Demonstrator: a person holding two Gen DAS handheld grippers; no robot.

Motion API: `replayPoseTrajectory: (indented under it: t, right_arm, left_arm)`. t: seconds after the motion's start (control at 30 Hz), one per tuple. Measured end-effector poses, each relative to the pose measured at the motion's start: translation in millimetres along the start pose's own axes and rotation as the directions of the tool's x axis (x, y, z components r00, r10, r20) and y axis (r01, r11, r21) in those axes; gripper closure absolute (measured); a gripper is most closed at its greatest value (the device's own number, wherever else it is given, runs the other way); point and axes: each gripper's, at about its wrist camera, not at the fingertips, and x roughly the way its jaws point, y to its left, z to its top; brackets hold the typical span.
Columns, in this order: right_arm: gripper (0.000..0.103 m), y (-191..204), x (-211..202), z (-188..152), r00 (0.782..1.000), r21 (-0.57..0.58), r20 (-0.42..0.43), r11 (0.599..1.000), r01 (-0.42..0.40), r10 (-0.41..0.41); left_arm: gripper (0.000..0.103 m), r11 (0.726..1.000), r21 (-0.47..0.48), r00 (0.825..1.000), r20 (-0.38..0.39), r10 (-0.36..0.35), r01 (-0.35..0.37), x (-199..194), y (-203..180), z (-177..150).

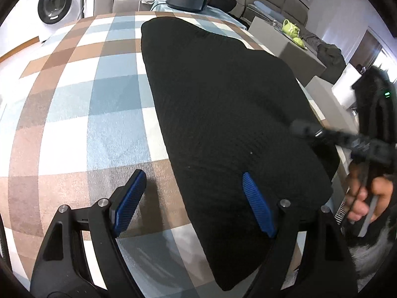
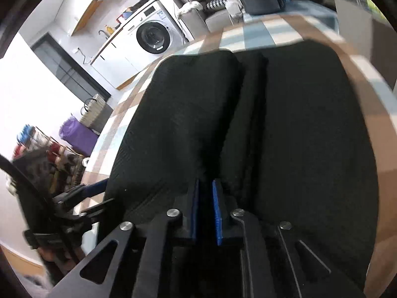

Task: Fold small clothes

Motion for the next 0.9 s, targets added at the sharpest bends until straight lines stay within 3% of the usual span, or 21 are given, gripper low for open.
replayPoseTrajectory:
  t: [0.03,0.1,0.27,0.33,0.5,0.57,0.6,0.7,0.77,0.8,0.9]
  right_arm:
    - [0.084,-1,-9,1,1.0,-0.002,0.031,1.0,0.003,-0.003]
    - [0.064,-8,-17,6,0.997,0.009,0.062,0.999,0.033,-0.033]
    - [0.064,-29,4,24,0.998,0.068,-0.013,0.996,0.065,-0.065]
    - [0.065,-33,11,35,0.999,0.081,-0.001,0.996,0.046,-0.046]
    - [0.097,-22,28,53,0.996,0.058,-0.018,0.994,0.089,-0.088]
    - [0.098,-11,18,59,0.998,0.015,0.025,0.998,0.059,-0.059]
    - [0.099,-2,1,61,0.995,-0.026,0.087,0.998,0.051,-0.049]
    - [0.099,-2,-32,59,0.984,-0.049,0.156,0.995,0.091,-0.082]
    - [0.099,-20,-31,60,0.977,-0.017,0.133,0.986,0.168,-0.165]
    - [0.098,-37,-22,59,0.979,0.022,0.083,0.983,0.185,-0.186]
    - [0.097,-59,-5,56,0.981,0.069,-0.018,0.978,0.196,-0.195]
  left_arm:
    - [0.025,1.0,0.004,1.0,0.006,-0.001,0.001,-2,0,0]
    - [0.025,1.0,-0.002,1.0,0.013,-0.012,0.013,-3,2,2]
    - [0.025,0.999,-0.038,1.0,0.008,-0.019,0.02,-2,8,6]
    - [0.025,0.999,-0.037,1.0,0.016,-0.01,0.011,-4,9,7]
    - [0.025,0.999,-0.052,0.999,0.04,0.004,-0.002,-12,11,13]
    - [0.025,0.998,-0.059,0.999,0.052,0.011,-0.008,-17,13,15]
    - [0.025,0.998,-0.063,0.998,0.059,0.01,-0.007,-21,14,17]
    - [0.025,0.997,-0.074,0.997,0.07,0.013,-0.007,-26,17,20]
    - [0.025,0.997,-0.081,0.997,0.066,0.026,-0.021,-23,17,22]
    - [0.025,0.996,-0.083,0.998,0.06,0.029,-0.024,-20,17,24]
    - [0.025,0.996,-0.093,0.999,0.04,0.02,-0.016,-12,14,27]
